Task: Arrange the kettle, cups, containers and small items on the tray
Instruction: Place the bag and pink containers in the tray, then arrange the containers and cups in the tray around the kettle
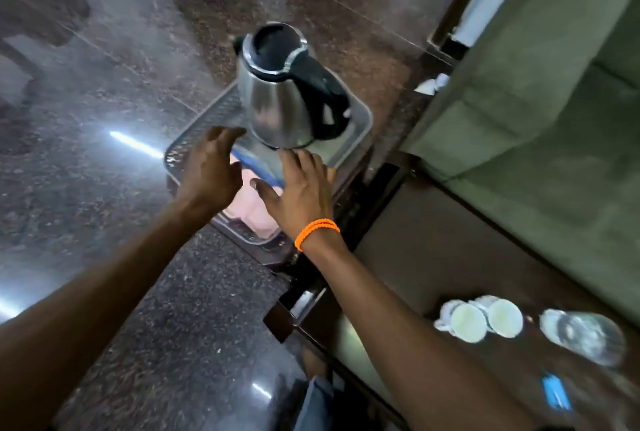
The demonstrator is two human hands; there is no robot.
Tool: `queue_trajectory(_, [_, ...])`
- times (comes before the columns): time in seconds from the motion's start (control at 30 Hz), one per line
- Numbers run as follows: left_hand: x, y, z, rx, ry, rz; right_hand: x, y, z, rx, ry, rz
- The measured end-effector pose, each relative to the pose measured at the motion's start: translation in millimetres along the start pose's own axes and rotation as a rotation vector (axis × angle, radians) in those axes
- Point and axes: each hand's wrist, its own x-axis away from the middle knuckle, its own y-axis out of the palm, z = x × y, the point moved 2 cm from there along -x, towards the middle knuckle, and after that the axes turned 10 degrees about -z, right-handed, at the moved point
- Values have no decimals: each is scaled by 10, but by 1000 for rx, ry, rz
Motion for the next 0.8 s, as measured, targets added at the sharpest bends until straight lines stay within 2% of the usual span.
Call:
queue_trajectory(0.07, [198, 281, 440, 112, 68, 44, 319, -284, 365, 23, 45, 53])
queue_trajectory(0.13, [420, 662, 889, 212, 116, -12, 689, -529, 793, 84, 130, 51])
queue_trajectory(0.23, [737, 1313, 1467, 272, 211, -189, 1263, -787, 1466, 199, 290, 22])
queue_trajectory(0.37, [1081, 2070, 2069, 246, 256, -430, 2020, -1042, 2292, 314, 559, 25])
queue_trajectory(0.47, [1337, 2519, 2456, 191, 315, -587, 2446, -1136, 2725, 278, 792, -13])
queue_trajectory(0.57, [1521, 2858, 2699, 116, 311, -711, 2615, -1124, 2961, 170, 935, -55])
queue_trajectory(0.67, [1631, 3094, 2857, 19, 319, -734, 2631, -1078, 3110, 49, 945, -51])
queue_trajectory(0.8, [1597, 3227, 2931, -66, 309, -659, 2568, -1067, 3224, -84, 937, 1])
